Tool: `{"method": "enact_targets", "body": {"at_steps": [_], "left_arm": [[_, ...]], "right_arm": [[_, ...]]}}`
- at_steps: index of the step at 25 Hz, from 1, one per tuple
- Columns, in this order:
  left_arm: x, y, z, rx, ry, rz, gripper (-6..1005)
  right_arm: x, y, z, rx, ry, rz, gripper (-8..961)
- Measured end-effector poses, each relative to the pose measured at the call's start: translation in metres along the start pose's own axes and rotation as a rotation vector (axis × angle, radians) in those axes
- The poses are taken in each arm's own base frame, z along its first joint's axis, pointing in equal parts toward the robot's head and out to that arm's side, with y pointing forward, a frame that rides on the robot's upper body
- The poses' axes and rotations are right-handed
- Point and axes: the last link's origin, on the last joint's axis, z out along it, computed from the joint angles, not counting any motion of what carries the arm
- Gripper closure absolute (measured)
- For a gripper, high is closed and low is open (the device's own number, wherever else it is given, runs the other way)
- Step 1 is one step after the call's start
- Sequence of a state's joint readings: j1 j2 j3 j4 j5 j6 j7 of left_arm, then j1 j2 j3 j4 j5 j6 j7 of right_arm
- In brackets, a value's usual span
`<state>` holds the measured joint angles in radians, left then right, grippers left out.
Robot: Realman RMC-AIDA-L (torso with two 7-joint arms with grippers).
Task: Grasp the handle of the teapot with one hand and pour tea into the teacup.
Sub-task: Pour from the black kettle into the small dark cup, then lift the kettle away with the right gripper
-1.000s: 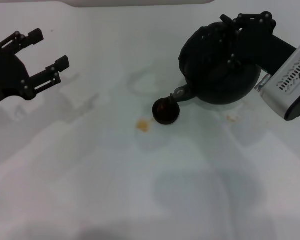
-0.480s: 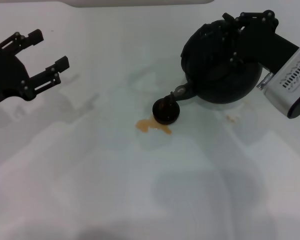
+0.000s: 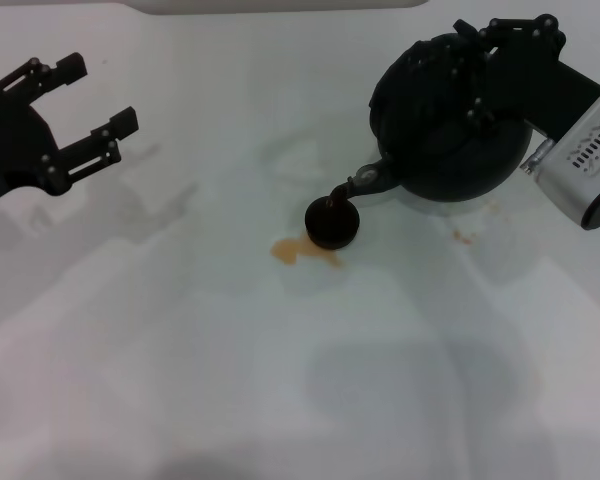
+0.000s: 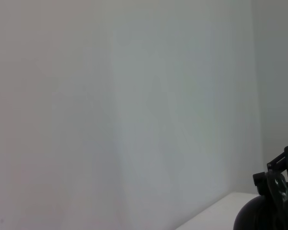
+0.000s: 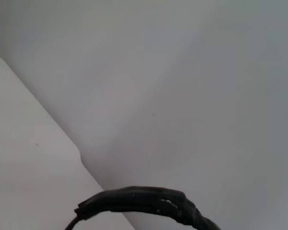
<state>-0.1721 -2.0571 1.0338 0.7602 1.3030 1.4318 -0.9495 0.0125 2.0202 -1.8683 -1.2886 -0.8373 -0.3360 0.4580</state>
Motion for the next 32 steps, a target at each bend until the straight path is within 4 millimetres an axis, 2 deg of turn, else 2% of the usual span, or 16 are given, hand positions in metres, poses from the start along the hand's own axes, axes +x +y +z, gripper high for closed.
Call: {"method": "enact_targets", "body": {"at_steps": [15,24,32], "left_arm": [[-0.001,-0.002,0.002,-0.002,-0.015,0.004,224],[-0.001,-0.002,0.002,-0.002,-0.015,0.001,223],[0.0,-0.002,0.004,-0.005,-0.013,0.003,223]], "right_arm": [[0.006,-0.003,-0.001,0.012,0.011,0.027,829],[0.015,-0.018,-0.02,0.045,-0.134,0.238,830],[0.028,-0.016,-0.027,0.056,-0.129,0.358,830]]}}
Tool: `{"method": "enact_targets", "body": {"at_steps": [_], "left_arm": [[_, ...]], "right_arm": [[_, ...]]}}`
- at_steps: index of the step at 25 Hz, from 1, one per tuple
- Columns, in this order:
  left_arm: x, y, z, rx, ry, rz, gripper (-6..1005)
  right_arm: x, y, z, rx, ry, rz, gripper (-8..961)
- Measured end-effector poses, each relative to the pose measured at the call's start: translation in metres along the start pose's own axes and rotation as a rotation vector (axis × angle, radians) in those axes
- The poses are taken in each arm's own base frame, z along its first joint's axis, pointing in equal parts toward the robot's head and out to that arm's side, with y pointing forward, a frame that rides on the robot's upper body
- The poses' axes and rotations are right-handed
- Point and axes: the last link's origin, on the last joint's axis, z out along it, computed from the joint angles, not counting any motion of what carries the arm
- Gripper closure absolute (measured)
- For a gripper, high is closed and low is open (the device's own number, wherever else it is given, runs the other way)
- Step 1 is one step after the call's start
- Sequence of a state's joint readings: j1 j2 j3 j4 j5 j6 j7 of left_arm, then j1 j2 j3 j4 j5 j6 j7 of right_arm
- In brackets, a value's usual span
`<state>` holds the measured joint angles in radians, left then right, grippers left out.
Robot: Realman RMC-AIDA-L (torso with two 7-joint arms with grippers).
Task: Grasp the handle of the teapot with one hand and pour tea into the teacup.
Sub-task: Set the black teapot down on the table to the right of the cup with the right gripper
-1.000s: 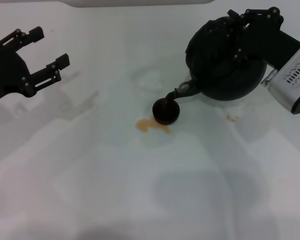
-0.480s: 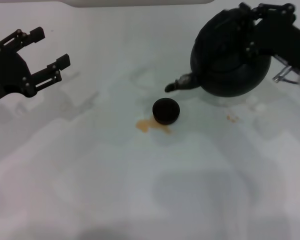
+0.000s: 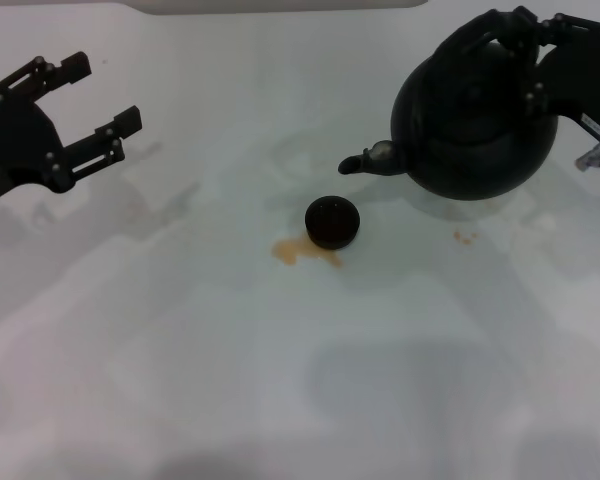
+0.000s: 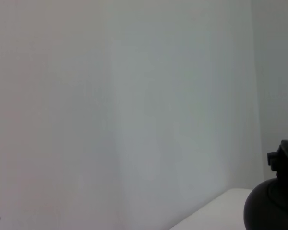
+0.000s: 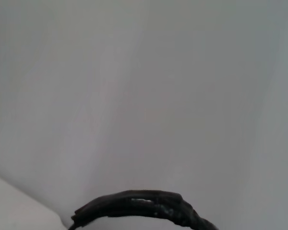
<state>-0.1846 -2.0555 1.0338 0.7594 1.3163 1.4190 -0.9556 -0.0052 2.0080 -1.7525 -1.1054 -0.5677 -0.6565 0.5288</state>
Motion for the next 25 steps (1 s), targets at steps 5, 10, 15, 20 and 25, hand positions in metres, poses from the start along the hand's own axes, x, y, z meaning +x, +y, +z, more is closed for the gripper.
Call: {"method": "enact_targets", "body": {"at_steps": [5,10,15,20,25], "left_arm": [[-0.001,0.001,0.0,-0.005,-0.006,0.001,223],[-0.001,0.001,0.001,-0.006,-0.006,0.001,223],[-0.001,0.002,0.001,-0.007,-0.005,-0.001,223],[-0.001,0.002,0.003,-0.009,-0.004,0.0,223],[0.0,0.002,0.005,-0.013,0.0,0.002,223]], "right_arm": [[0.008,-0.009,-0.012,0.015,-0.03,0.107,829],[0.025,-0.017,-0.025,0.053,0.006,0.191,829],[0.034,-0.015,-0.032,0.056,0.019,0.224,830],[0.04,-0.013,-0.035,0.053,0.023,0.243,830],[0.046,-0.012,-0.035,0.049,0.029,0.262,829]]}}
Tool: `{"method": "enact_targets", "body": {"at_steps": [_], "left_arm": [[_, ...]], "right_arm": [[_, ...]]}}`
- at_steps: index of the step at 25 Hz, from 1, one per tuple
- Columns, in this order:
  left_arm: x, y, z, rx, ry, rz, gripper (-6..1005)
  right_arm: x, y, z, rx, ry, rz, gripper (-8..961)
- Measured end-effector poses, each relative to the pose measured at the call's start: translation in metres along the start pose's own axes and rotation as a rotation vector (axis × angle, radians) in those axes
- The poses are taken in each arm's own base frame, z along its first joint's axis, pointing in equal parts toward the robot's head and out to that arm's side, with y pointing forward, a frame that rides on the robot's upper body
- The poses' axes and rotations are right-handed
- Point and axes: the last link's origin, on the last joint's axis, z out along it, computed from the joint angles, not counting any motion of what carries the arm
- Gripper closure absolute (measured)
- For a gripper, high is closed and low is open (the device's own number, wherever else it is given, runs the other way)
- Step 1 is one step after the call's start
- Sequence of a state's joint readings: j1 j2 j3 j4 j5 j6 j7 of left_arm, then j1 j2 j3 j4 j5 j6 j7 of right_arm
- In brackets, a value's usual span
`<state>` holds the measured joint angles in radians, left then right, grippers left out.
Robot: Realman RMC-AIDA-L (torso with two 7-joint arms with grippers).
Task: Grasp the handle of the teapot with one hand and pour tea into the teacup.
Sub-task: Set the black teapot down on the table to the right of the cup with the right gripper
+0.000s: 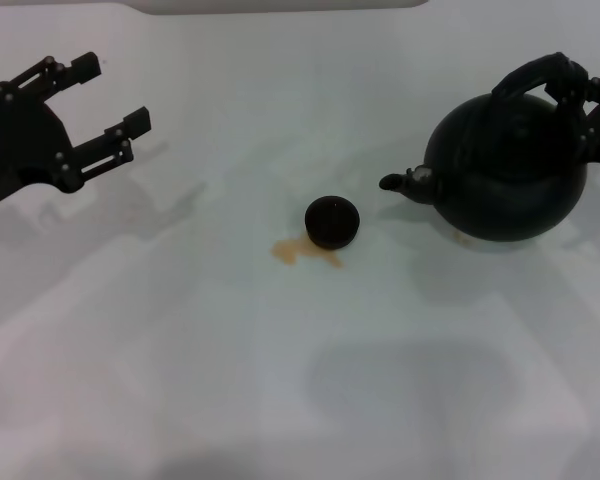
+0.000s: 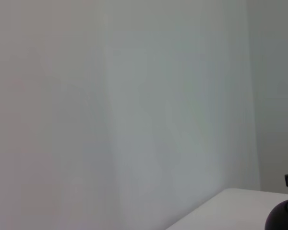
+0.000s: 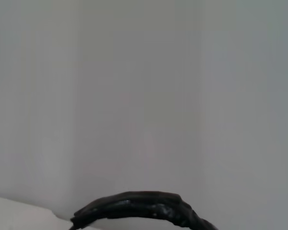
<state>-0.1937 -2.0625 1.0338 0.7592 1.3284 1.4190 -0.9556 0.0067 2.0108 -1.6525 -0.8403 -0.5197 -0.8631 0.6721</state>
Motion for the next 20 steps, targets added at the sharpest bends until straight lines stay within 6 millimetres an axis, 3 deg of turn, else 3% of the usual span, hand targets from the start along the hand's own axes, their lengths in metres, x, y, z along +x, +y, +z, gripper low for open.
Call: {"method": "enact_targets", "body": {"at_steps": [20], "left_arm": [[0.0,0.0,0.0,0.0,0.0,-0.002,223]], "right_arm": [[0.019,-0.003,0.003,-0.022,0.03,0.034,829]]}}
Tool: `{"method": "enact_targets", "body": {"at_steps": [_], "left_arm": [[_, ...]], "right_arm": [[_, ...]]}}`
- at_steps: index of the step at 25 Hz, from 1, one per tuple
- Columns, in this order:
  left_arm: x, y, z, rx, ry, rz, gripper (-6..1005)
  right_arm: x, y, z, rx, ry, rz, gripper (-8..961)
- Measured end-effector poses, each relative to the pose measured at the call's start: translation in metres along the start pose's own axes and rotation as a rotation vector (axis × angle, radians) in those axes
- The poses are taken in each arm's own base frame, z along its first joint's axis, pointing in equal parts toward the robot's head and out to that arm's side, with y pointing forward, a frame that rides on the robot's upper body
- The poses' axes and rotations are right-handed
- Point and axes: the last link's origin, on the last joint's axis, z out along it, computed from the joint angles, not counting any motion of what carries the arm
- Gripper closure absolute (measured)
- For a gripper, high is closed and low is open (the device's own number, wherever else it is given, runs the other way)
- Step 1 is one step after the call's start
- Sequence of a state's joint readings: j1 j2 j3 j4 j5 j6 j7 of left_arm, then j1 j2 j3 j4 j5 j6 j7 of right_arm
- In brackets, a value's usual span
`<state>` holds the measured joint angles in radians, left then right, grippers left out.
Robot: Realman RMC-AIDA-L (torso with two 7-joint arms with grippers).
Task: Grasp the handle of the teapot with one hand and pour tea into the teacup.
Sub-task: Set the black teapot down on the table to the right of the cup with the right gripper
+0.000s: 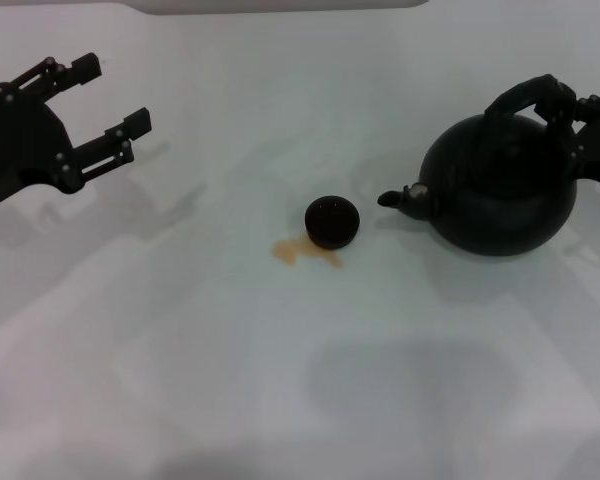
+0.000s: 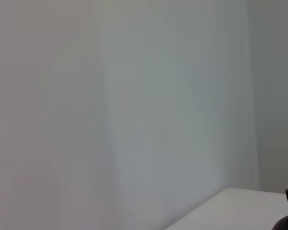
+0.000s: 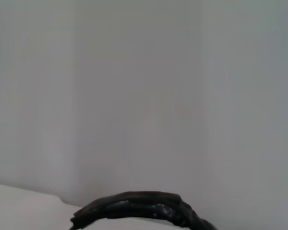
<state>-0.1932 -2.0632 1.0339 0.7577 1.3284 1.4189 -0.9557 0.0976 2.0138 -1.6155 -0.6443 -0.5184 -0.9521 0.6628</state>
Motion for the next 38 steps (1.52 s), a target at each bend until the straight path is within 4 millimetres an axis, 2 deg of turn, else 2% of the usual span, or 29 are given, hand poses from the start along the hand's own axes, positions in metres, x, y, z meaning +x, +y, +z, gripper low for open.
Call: {"method": "enact_targets", "body": {"at_steps": [20,32,38], "left_arm": [[-0.001,0.0,0.001,-0.002,0.0,-0.001,223],[-0.001,0.001,0.001,-0.004,0.002,0.0,223],[-0.001,0.001,0.001,-0.005,0.002,0.005,223]], "right_arm": [[0.006,0.003,0.001,-0.042,-0.001,-0.034,829],[0.011,0.0,-0.001,-0.031,0.013,-0.047,830],[0.008,-0.008,-0.003,-0.003,0.002,-0.049,832]]}}
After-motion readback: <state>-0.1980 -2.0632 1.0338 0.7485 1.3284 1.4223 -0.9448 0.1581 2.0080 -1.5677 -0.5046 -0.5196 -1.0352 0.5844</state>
